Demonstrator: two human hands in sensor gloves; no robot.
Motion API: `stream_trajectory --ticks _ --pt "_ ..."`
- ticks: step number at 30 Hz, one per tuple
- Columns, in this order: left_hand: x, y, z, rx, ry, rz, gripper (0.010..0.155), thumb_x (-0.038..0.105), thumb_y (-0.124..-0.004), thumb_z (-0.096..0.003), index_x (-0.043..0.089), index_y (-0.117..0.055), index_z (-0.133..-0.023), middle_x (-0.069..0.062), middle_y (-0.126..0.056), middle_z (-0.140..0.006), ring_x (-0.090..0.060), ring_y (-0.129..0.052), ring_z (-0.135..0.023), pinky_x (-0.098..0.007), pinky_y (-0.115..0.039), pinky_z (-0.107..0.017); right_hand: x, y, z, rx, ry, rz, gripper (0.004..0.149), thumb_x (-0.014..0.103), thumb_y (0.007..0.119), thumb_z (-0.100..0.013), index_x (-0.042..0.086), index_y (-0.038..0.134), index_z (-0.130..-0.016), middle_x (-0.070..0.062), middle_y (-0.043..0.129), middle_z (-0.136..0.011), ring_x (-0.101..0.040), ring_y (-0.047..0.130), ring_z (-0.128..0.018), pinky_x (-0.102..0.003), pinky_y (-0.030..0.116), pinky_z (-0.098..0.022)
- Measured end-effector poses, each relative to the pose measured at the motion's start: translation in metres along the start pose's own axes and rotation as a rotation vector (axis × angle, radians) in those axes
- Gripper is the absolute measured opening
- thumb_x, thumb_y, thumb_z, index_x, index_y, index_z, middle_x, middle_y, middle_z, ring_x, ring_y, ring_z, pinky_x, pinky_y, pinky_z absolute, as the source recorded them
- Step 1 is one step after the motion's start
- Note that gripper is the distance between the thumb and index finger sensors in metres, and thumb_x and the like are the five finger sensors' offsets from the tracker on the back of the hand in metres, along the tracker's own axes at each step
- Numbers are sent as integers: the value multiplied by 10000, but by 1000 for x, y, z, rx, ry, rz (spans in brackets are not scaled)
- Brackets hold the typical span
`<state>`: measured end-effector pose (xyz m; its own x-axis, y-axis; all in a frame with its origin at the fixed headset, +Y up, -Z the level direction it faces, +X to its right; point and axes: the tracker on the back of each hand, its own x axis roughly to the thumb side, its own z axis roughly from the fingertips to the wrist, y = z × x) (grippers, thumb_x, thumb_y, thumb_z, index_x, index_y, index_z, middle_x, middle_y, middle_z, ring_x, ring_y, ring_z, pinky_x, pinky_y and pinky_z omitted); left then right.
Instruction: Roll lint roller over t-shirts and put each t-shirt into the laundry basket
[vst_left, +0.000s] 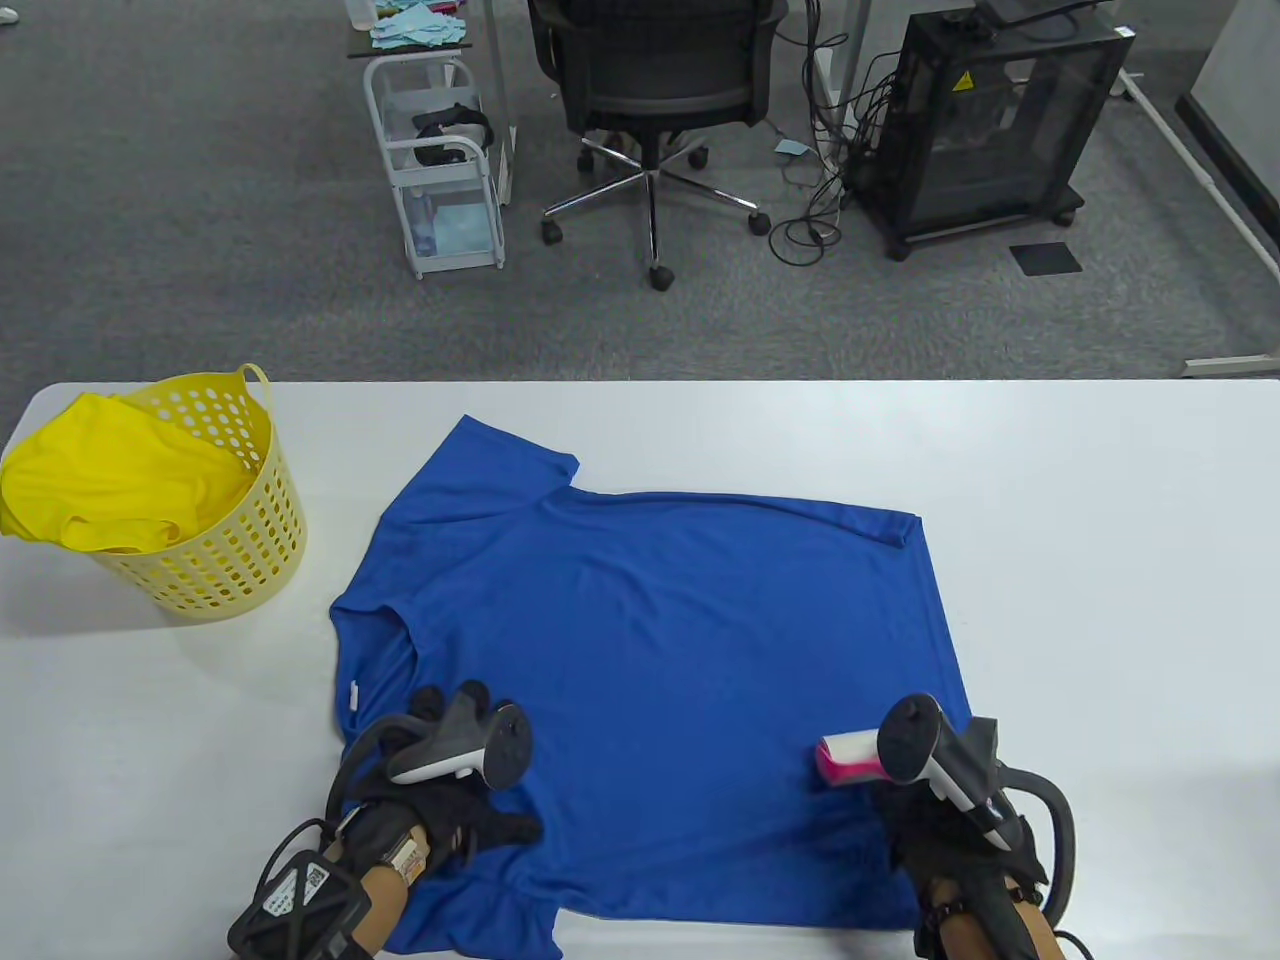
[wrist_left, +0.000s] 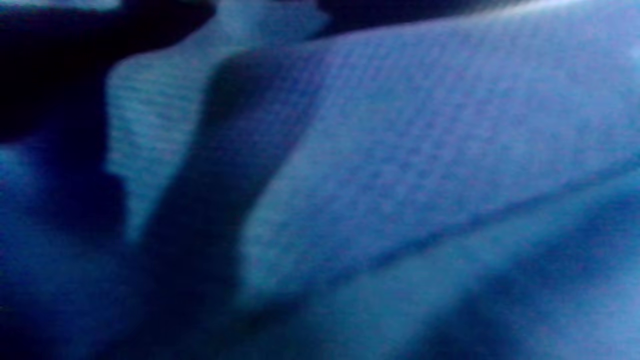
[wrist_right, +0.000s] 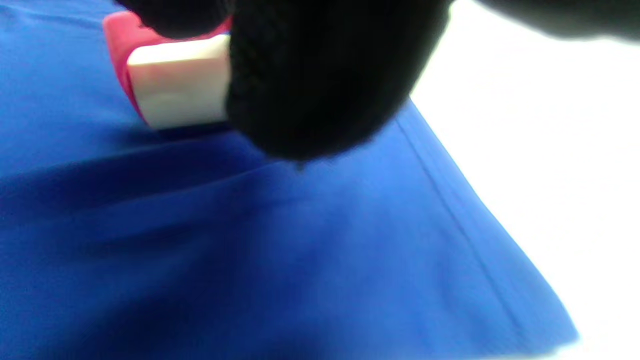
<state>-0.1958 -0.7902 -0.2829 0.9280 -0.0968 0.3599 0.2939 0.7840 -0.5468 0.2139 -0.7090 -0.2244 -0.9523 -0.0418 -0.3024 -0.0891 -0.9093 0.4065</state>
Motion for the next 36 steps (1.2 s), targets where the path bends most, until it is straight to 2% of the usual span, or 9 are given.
stream_trajectory --ticks 3,7,18,24,27,29,36 --pt "0 0 0 0 -1 -1 1095 842 -511 -280 203 -12 -1016 -229 -44 -1098 -675 -227 -974 -787 -407 -675 -2 -3 4 25 -1 23 632 517 717 -500 297 483 -1044 -42 955 -488 -80 1013 -110 -255 881 -22" --pt "1 0 0 2 -3 -7 1096 840 -510 -279 197 -16 -1018 -235 -52 -1099 -680 -237 -972 -786 -415 -674 8 -11 -12 -4 10 27 630 520 715 -499 296 489 -1042 -35 955 -488 -79 1012 -109 -256 880 -24" --pt "1 0 -1 8 -7 -16 1096 838 -507 -279 190 -24 -1019 -242 -63 -1099 -684 -249 -970 -784 -425 -674 63 -46 -117 -80 98 -85 638 530 690 -501 318 425 -1041 -20 930 -514 -70 1007 -140 -256 883 -50" --pt "1 0 -1 11 -8 -20 1096 836 -507 -279 186 -28 -1021 -247 -70 -1100 -689 -259 -968 -782 -432 -675 77 -54 -149 -97 144 -194 640 527 686 -501 333 394 -1037 -26 922 -531 -79 1007 -161 -266 886 -71" --pt "1 0 -1 11 -8 -22 1096 837 -506 -279 186 -29 -1021 -246 -73 -1100 -688 -262 -968 -780 -434 -676 82 -49 -152 -152 153 -161 642 532 674 -491 340 381 -1029 -23 919 -536 -81 1012 -170 -272 893 -82" --pt "2 0 -1 11 -8 -23 1096 837 -506 -279 187 -30 -1021 -246 -74 -1101 -688 -262 -969 -778 -437 -676 81 -47 -148 -145 153 -157 644 531 675 -488 336 383 -1028 -27 920 -535 -83 1013 -170 -274 894 -80" --pt "1 0 -1 11 -3 -21 1096 839 -507 -275 193 -30 -1021 -240 -73 -1103 -681 -263 -972 -774 -436 -679 63 -39 -108 -73 108 -77 641 531 675 -499 326 393 -1037 -31 923 -537 -90 1020 -171 -281 900 -91"
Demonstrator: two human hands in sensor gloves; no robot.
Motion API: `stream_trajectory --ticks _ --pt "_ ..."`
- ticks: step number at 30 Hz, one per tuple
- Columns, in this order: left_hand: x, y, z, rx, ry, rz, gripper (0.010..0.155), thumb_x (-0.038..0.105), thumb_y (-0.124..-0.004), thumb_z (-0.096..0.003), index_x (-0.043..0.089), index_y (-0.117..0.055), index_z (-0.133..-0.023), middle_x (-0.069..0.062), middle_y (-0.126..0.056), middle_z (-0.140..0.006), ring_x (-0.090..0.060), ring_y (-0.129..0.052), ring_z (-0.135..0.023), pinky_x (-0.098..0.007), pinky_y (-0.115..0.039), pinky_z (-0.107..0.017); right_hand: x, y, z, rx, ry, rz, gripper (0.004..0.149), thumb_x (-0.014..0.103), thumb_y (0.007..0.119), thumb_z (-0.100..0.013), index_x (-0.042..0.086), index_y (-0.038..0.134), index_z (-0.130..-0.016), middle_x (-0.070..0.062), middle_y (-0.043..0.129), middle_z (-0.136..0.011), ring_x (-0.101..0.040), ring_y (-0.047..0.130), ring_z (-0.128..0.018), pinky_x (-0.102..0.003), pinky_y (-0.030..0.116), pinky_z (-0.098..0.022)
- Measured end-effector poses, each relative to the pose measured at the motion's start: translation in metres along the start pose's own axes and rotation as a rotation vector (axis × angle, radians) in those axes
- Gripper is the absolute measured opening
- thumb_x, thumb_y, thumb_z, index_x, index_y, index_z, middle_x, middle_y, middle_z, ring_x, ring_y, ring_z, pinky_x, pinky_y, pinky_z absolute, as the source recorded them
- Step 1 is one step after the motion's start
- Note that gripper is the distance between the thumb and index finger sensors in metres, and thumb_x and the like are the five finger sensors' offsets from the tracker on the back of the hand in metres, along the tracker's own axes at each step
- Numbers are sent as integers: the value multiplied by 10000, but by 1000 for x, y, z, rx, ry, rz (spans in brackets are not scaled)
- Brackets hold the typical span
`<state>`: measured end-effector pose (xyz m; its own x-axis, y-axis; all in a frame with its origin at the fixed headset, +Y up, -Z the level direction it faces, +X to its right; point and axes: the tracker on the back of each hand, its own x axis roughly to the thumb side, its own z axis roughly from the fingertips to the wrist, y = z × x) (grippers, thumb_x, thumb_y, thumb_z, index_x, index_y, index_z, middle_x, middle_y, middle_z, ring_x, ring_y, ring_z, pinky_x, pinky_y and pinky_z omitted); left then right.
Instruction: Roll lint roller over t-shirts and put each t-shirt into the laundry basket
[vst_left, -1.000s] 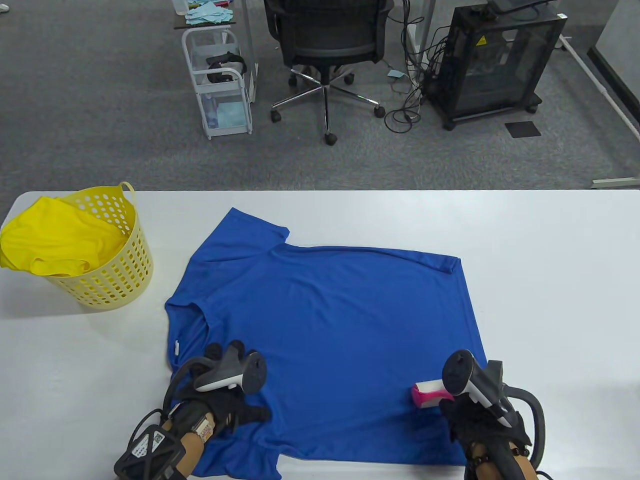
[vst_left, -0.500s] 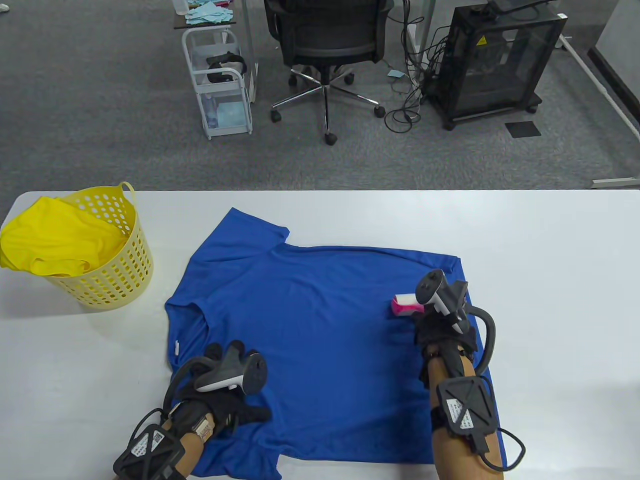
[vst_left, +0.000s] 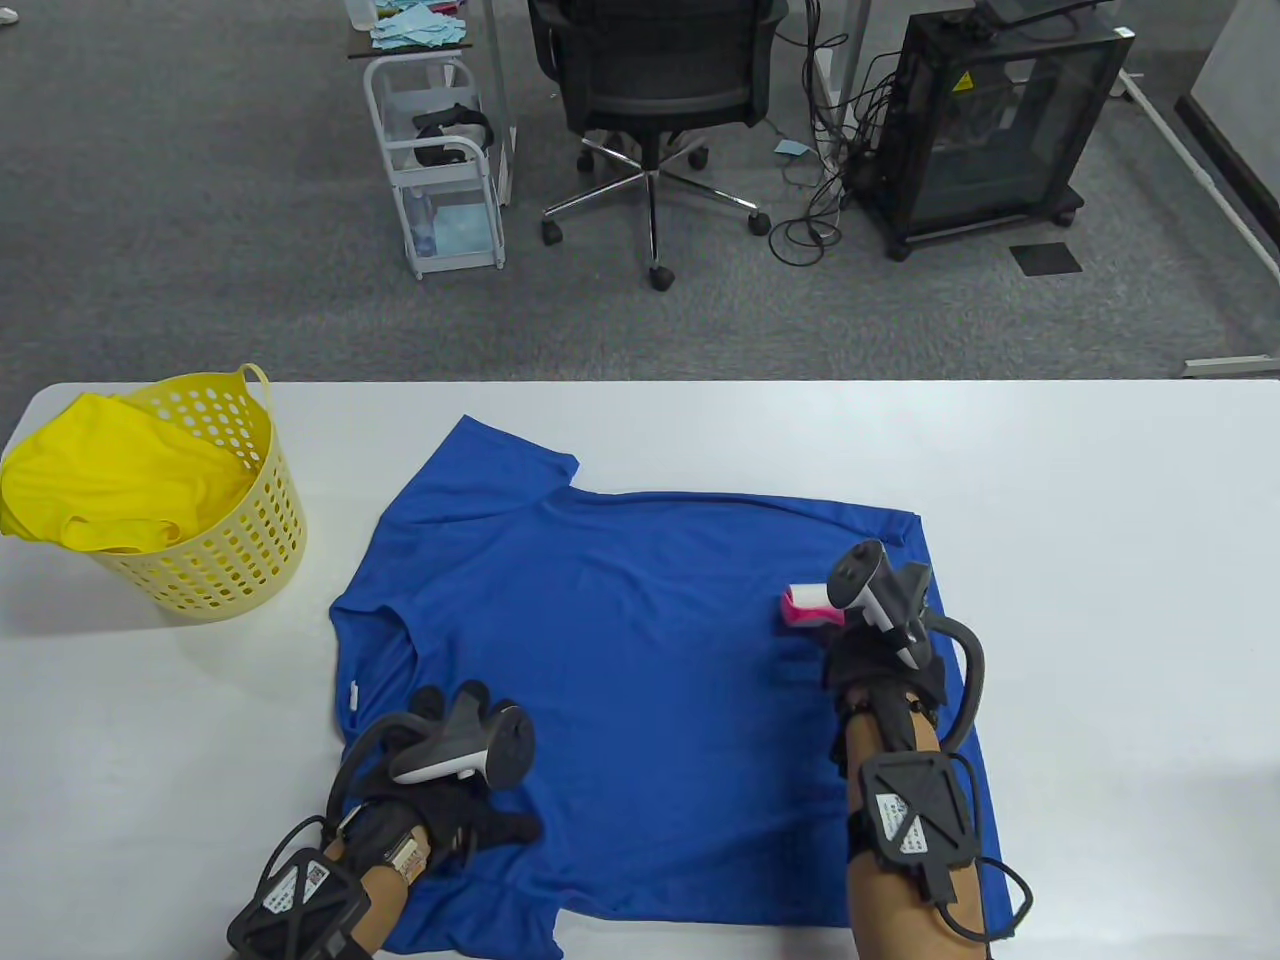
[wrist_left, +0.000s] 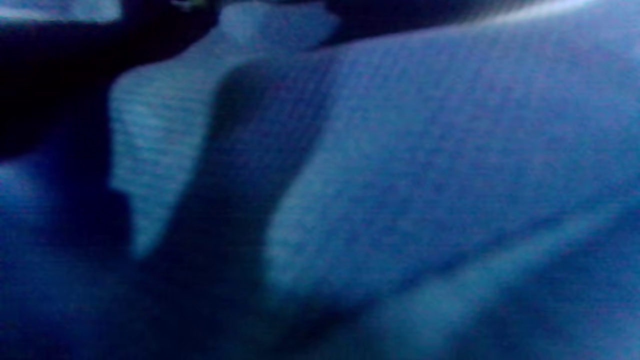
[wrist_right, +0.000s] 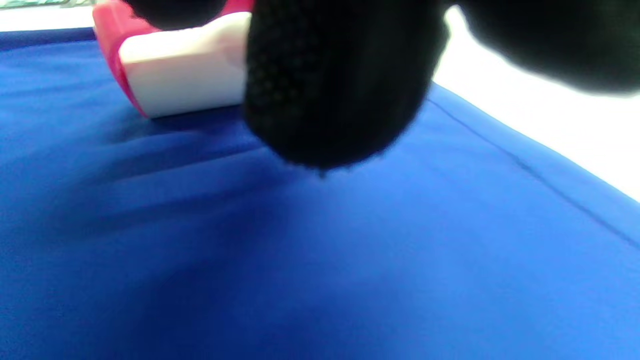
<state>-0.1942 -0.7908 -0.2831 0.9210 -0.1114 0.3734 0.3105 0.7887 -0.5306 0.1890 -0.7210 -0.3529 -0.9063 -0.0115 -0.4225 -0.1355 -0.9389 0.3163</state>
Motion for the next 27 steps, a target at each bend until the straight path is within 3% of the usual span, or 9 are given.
stream_trajectory --ticks 11,19,23,25,27 --pt "0 -1 1 5 19 4 1091 838 -506 -271 204 -34 -1023 -226 -80 -1109 -663 -269 -981 -762 -444 -684 -39 8 75 46 -81 188 637 545 708 -486 278 509 -1029 -28 973 -467 -87 1035 -110 -293 916 -70" --pt "0 -1 1 9 20 0 1089 838 -505 -268 205 -41 -1024 -224 -89 -1111 -660 -278 -983 -758 -450 -686 -51 7 90 21 -99 195 636 561 741 -458 262 606 -1003 -22 1007 -413 -97 1043 -67 -305 918 -50" --pt "0 -1 1 11 19 -1 1089 837 -504 -269 204 -41 -1024 -226 -90 -1111 -663 -279 -982 -759 -451 -685 -59 3 81 39 -161 28 661 567 725 -464 286 529 -1029 -22 979 -491 -106 1036 -132 -302 908 -108" --pt "0 -1 0 12 18 -3 1090 836 -503 -268 200 -43 -1025 -227 -93 -1111 -664 -282 -981 -758 -453 -686 -66 -3 75 -56 -166 -83 706 564 724 -471 271 446 -1050 -25 951 -561 -119 1028 -187 -308 897 -160" --pt "0 -1 0 13 17 -4 1089 835 -502 -267 200 -44 -1025 -229 -95 -1110 -666 -285 -980 -757 -454 -685 -74 -12 65 -242 -132 -161 752 546 747 -461 248 387 -1051 2 929 -611 -109 1026 -242 -307 900 -207"
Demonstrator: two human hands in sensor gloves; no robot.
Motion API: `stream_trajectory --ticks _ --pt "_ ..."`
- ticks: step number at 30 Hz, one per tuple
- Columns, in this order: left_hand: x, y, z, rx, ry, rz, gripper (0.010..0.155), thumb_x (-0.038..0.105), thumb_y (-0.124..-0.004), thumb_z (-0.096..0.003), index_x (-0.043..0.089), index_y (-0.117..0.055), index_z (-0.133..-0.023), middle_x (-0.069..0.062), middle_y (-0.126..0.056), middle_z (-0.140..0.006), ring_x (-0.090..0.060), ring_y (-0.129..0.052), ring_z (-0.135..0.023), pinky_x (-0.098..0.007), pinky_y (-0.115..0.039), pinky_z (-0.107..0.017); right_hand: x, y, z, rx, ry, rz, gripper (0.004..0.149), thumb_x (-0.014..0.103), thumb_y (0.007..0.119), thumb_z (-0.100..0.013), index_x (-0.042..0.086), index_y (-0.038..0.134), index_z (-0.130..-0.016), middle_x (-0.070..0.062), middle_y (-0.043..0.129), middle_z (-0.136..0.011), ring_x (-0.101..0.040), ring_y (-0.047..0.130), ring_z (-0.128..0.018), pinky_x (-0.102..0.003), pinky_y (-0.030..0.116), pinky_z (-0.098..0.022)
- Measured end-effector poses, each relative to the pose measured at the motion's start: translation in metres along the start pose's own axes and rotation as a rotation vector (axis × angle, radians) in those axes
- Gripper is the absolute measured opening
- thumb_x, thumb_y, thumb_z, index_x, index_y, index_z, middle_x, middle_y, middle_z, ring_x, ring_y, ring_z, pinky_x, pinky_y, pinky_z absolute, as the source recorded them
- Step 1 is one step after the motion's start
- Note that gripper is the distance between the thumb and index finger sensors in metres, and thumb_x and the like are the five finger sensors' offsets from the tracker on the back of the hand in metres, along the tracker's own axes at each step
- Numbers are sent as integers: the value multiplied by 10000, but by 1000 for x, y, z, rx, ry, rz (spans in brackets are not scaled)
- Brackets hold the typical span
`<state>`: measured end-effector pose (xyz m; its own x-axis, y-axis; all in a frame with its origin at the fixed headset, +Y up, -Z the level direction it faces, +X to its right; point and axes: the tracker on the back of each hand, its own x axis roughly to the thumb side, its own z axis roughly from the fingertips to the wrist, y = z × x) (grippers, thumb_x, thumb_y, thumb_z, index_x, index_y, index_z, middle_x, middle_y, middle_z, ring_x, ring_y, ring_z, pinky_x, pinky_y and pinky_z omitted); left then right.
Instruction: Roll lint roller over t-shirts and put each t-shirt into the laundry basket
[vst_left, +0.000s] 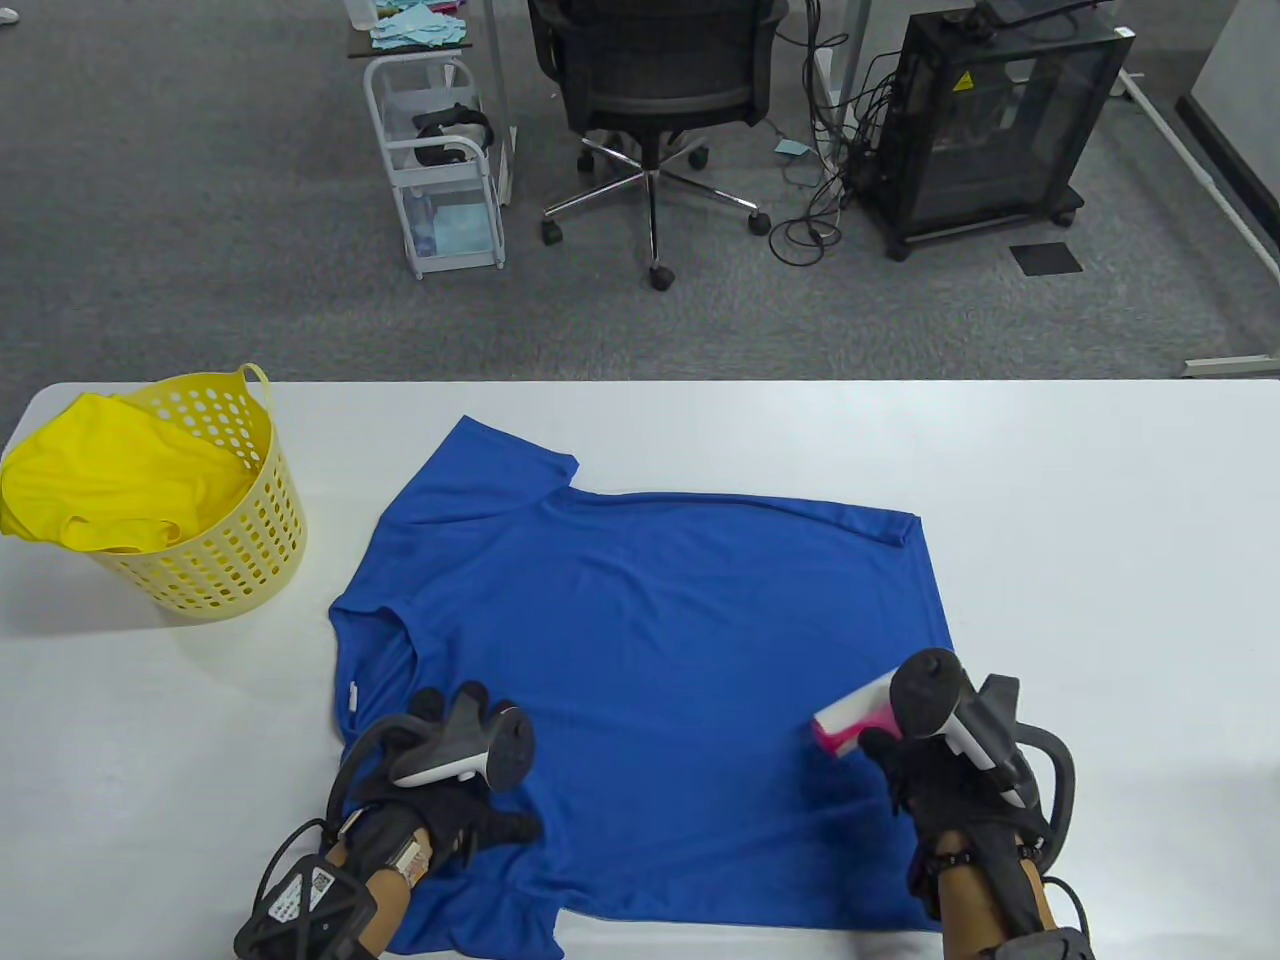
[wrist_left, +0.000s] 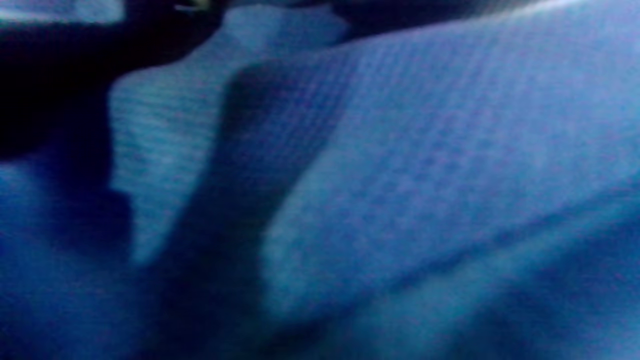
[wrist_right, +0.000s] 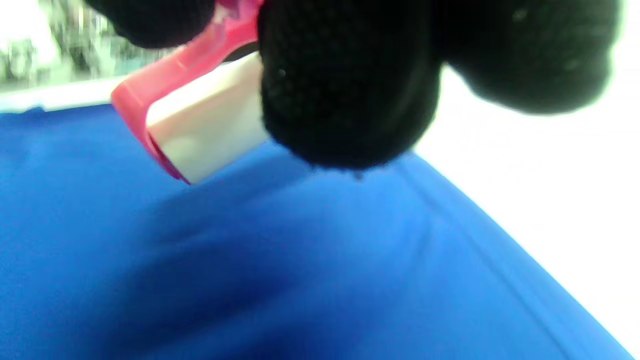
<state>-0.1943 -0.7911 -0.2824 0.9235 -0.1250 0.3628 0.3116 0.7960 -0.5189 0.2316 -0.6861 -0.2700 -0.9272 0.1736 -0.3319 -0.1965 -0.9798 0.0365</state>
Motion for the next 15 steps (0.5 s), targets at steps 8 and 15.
stream_trajectory --ticks 8,15 --pt "0 0 0 5 0 -3 1088 834 -497 -265 200 -46 -1024 -230 -99 -1110 -666 -288 -979 -756 -454 -686 -58 1 -37 -396 204 -89 702 422 781 -451 256 415 -1026 -33 874 -830 -223 964 -575 -442 791 -504" --pt "1 0 0 16 5 -6 1077 831 -485 -268 198 -55 -1026 -231 -112 -1111 -666 -302 -977 -747 -461 -688 -129 33 -44 -261 375 -163 685 372 733 -473 247 365 -1037 -97 775 -950 -286 875 -698 -502 699 -579"
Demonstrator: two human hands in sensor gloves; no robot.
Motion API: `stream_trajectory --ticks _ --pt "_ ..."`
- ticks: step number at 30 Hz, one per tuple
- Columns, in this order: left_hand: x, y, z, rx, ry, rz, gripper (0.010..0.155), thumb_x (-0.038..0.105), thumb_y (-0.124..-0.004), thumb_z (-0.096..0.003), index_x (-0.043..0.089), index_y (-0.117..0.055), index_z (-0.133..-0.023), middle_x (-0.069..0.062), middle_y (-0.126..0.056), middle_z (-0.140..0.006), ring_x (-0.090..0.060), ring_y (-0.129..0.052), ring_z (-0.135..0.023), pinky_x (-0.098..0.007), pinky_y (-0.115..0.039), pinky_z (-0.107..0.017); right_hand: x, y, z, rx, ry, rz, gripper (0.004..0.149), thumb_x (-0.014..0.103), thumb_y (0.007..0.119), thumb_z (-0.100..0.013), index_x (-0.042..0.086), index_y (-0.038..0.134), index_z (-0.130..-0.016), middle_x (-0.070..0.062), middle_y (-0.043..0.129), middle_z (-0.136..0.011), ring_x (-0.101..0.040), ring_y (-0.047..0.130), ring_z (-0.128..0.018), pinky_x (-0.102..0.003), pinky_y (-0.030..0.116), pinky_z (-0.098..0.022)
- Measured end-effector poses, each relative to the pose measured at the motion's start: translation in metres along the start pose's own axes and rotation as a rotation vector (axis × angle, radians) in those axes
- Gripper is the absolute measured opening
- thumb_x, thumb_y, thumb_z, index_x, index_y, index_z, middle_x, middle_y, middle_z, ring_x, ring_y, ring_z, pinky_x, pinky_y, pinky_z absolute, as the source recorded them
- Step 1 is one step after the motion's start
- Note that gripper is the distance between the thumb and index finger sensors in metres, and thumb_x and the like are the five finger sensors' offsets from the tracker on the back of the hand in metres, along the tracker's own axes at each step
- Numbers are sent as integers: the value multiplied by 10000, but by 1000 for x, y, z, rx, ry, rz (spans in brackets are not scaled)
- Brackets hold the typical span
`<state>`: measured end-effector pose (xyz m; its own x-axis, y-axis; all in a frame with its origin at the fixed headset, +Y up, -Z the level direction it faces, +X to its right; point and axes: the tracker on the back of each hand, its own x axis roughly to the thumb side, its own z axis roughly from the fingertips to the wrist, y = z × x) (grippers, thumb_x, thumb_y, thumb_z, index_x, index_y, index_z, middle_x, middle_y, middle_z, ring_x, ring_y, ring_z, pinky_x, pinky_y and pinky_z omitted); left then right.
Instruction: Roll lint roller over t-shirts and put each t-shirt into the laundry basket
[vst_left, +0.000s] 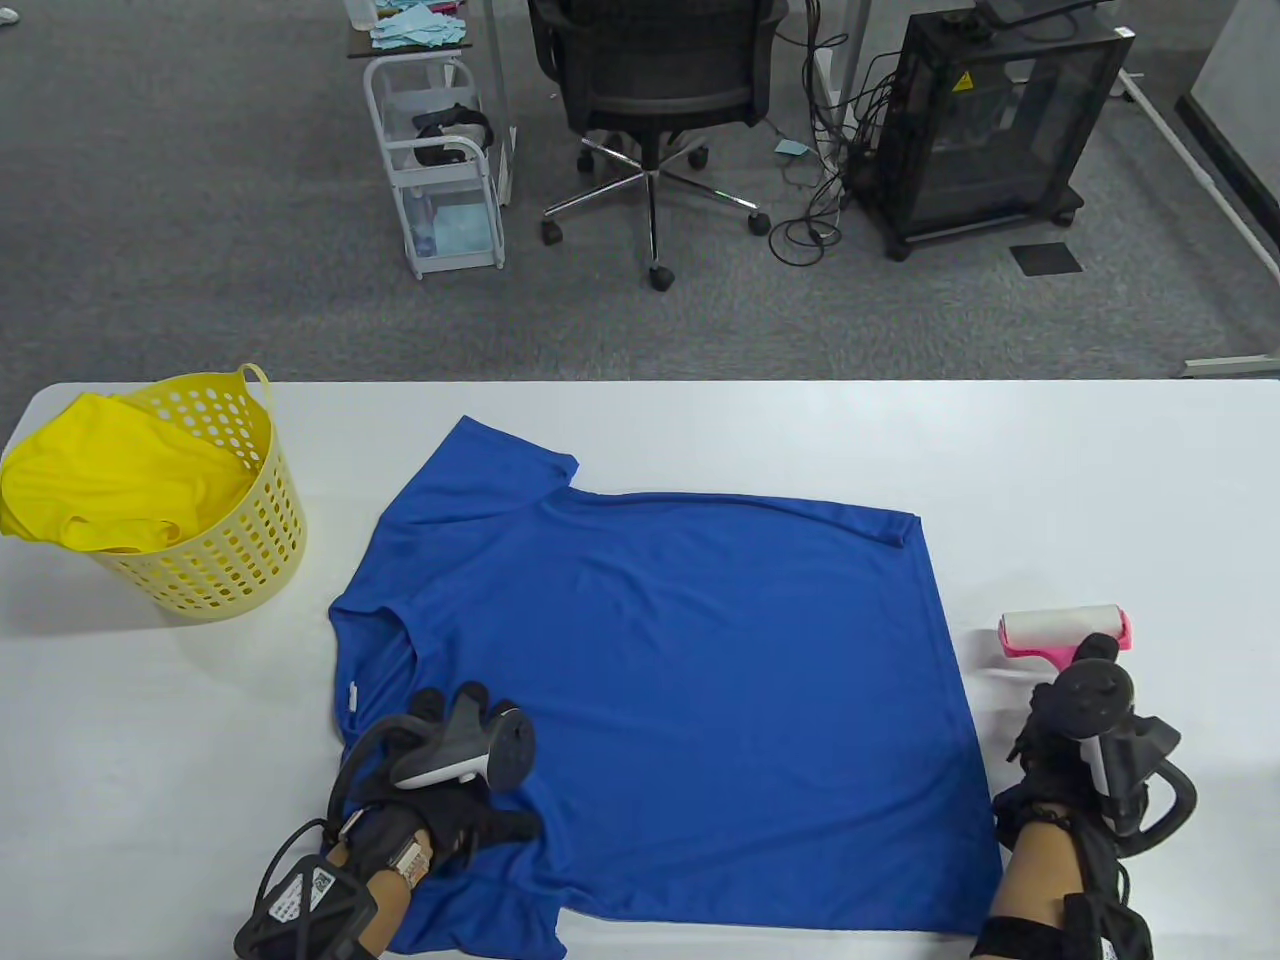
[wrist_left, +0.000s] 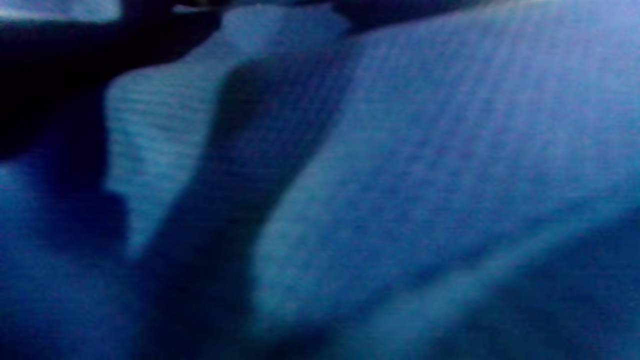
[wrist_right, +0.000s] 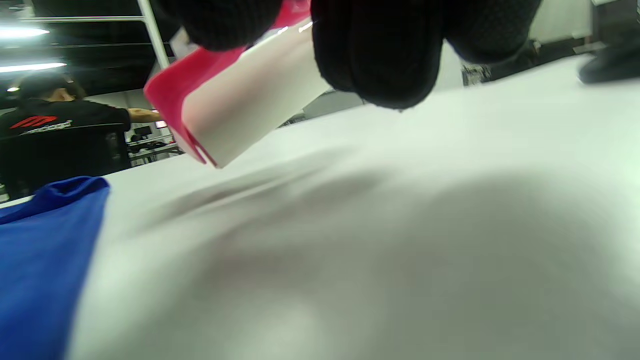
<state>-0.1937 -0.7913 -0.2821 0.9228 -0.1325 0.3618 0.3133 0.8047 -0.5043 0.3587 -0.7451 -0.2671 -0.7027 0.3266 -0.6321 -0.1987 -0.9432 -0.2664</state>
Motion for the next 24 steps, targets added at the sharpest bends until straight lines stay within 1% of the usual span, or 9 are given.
stream_trajectory --ticks 6,9,11,13,16,17,19,21,24 --pt "0 -1 1 6 8 3 1073 830 -479 -265 204 -54 -1027 -223 -111 -1114 -659 -298 -983 -740 -457 -693 -14 14 -6 104 99 -10 684 359 677 -490 220 300 -1044 -138 687 -1010 -321 816 -767 -535 652 -606" --pt "0 -1 1 8 9 4 1074 829 -478 -264 204 -54 -1027 -221 -111 -1114 -658 -297 -983 -740 -456 -693 -12 18 -5 170 111 38 681 365 661 -506 219 273 -1046 -160 577 -1076 -331 701 -852 -584 556 -657" --pt "0 -1 1 8 9 6 1072 829 -477 -264 207 -52 -1027 -220 -109 -1114 -655 -294 -984 -740 -454 -693 -10 19 -3 184 96 63 721 426 646 -499 202 231 -1045 -183 494 -1113 -368 643 -920 -606 529 -668" --pt "0 -2 1 10 7 14 1074 830 -478 -266 207 -51 -1028 -218 -104 -1115 -656 -284 -985 -742 -445 -695 -7 11 0 138 86 47 763 486 638 -489 188 207 -1042 -218 377 -1132 -420 561 -970 -632 499 -674" --pt "-1 2 3 24 -8 42 1064 818 -531 -294 212 -70 -1038 -213 -129 -1127 -642 -294 -1002 -730 -419 -707 8 -7 10 69 -21 -76 785 539 630 -480 202 203 -1046 -227 287 -1137 -451 466 -1002 -659 435 -687" --pt "-1 7 6 61 -16 44 1060 806 -552 -308 204 -73 -1038 -207 -134 -1130 -631 -314 -1020 -729 -416 -708 17 -13 17 57 -90 -132 784 546 629 -478 207 212 -1048 -221 289 -1140 -452 467 -1007 -666 429 -689" --pt "4 22 12 180 -37 40 1059 797 -583 -313 203 -99 -1045 -211 -152 -1133 -621 -328 -1026 -738 -417 -704 35 -18 30 70 -207 -196 769 552 626 -478 216 240 -1052 -216 309 -1143 -452 483 -1007 -670 431 -690" --pt "16 40 14 302 -63 35 1055 786 -617 -307 206 -151 -1055 -204 -209 -1145 -620 -355 -1032 -751 -426 -699 58 -18 46 102 -327 -211 745 555 628 -474 219 305 -1055 -206 399 -1139 -440 563 -992 -662 482 -683" --pt "39 58 1 285 -119 -27 1055 792 -602 -279 213 -191 -1061 -192 -250 -1153 -603 -389 -1045 -754 -435 -701 88 -6 68 208 -468 -195 715 558 633 -467 232 381 -1052 -198 492 -1129 -431 646 -966 -651 532 -672"
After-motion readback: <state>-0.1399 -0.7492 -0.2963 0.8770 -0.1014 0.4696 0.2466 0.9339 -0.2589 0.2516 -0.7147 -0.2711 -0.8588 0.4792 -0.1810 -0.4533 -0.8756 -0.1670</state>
